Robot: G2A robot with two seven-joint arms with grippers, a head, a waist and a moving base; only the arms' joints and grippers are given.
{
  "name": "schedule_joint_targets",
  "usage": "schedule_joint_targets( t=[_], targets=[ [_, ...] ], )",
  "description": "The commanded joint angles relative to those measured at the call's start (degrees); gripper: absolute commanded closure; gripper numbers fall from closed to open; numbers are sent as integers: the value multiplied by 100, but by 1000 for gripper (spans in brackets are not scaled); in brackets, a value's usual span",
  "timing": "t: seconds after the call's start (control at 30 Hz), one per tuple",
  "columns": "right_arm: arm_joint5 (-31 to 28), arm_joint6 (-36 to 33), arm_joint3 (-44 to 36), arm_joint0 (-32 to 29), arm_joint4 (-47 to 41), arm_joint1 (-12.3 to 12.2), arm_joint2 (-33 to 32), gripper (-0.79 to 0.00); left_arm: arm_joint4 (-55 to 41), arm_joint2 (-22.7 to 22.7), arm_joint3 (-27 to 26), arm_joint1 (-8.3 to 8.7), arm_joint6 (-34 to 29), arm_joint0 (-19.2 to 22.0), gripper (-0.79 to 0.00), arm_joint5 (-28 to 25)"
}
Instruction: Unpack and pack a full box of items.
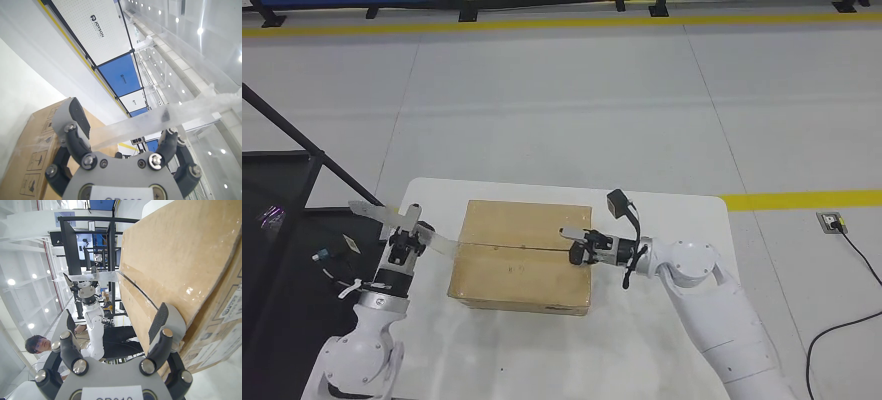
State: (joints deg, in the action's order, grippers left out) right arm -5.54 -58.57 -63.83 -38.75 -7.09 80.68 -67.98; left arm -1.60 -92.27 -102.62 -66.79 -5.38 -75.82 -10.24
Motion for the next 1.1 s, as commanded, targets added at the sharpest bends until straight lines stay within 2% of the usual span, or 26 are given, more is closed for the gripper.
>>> schedule_joint_targets(
  t=[0.0,0.33,0.6,1.07],
  targets=[
    [-20,23,-3,-9,-34,-9,-9,-785,60,40,-56,-6,-8,-26,-785,-11],
    [-180,163,-132,-120,-240,-61,-85,-785,571,348,-92,-51,119,20,-785,14],
    [-368,-111,-472,-342,-424,-154,-243,-785,897,645,53,-109,357,202,-785,151],
    [-416,-105,-804,-566,-484,-289,-425,-785,1222,1034,151,-193,412,419,-785,330]
  ],
)
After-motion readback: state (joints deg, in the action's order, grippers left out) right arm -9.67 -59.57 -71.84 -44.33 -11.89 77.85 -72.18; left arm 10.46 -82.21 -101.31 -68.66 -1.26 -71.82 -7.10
